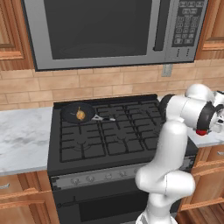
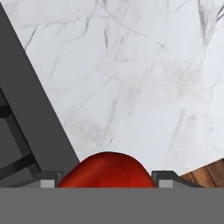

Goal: Place the pan on the rear left burner on the stove. Then place the tomato and the onion in the pan and turn on the rear left burner.

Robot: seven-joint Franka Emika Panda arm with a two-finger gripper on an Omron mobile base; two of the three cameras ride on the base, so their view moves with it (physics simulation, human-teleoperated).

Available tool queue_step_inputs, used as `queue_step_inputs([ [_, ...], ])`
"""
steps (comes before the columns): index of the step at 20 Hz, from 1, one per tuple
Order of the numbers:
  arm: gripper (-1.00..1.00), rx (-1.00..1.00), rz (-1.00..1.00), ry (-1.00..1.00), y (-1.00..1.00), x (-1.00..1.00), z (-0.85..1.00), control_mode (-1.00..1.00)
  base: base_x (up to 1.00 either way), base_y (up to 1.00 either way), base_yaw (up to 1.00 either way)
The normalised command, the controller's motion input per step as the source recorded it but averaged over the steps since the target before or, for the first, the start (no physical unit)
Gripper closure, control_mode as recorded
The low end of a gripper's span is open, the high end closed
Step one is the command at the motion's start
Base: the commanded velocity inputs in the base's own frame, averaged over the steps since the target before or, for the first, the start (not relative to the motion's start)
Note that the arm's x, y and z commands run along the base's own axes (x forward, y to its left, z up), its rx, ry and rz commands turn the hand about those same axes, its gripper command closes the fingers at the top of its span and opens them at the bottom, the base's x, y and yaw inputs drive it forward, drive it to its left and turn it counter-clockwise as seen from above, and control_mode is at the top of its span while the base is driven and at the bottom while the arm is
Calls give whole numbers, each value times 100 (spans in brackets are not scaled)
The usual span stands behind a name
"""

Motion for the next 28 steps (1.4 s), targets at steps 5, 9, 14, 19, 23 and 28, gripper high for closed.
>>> queue_step_inputs([
  [5,100,0,0,-14,60,-13,31,-100,0,0,0],
  [9,100,0,0,-13,64,-3,35,-100,0,0,0],
  [14,100,0,0,-10,65,0,43,-100,0,0,0],
  [19,100,-3,0,-6,55,0,51,-100,0,0,0],
  [23,100,-7,0,-2,55,0,46,-100,0,0,0],
  [28,100,-8,0,-1,57,0,35,-100,0,0,0],
])
